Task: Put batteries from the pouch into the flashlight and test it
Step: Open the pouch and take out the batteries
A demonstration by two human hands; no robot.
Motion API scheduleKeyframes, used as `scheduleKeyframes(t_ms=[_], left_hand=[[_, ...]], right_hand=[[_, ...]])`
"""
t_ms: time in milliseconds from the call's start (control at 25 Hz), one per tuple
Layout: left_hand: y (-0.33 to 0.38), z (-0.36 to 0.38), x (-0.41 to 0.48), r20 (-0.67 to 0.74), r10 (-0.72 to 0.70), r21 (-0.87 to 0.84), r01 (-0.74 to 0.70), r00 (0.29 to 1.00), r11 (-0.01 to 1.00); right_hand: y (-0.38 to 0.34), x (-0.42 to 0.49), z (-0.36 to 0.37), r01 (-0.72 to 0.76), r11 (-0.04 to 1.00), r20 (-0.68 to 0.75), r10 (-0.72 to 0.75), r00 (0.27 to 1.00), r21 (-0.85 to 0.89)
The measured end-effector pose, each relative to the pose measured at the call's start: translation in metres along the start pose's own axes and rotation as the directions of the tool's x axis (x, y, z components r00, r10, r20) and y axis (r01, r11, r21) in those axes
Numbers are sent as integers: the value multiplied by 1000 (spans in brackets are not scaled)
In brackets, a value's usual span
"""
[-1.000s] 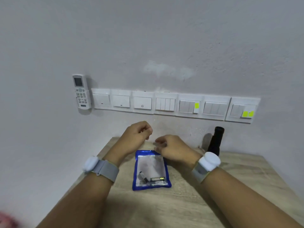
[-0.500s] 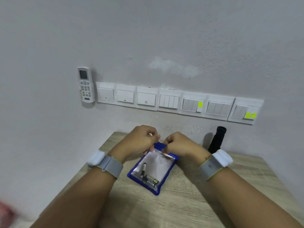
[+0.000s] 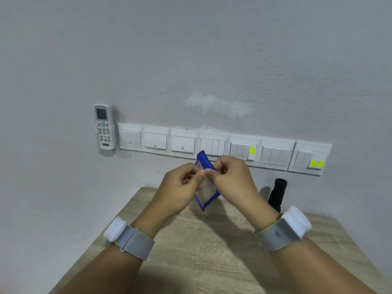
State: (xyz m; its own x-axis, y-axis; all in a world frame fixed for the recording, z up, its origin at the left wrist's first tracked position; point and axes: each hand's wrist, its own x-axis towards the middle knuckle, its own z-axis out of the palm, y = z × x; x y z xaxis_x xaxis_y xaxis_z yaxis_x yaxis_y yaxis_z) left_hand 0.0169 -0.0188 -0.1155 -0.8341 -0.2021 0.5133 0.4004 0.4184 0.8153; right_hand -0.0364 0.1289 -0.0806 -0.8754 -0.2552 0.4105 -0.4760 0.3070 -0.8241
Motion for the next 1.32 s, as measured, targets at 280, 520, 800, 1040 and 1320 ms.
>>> scheduleKeyframes(t_ms=[280,520,800,1040,1320], left_hand=[[-1,-3,-1,96,-109,-22,112,989,993],[2,-3,-2,145,-146,-5,148,979,989],[3,-6,0,128,-129,112,115,983,987],[-4,-27,8,56,-43,284,25,998,958],[2,-29,4,62,-11,267,-6,998,964]], right_hand=[[2,-4,3,-52,995,242,31,970,83],[0,-5,-9,-87,996,384,67,921,36],[0,-5,-11,-255,953,439,163,884,160],[-1,1,0,-148,989,78,148,986,-3],[-2,-9,0,281,937,100,-265,959,-209]])
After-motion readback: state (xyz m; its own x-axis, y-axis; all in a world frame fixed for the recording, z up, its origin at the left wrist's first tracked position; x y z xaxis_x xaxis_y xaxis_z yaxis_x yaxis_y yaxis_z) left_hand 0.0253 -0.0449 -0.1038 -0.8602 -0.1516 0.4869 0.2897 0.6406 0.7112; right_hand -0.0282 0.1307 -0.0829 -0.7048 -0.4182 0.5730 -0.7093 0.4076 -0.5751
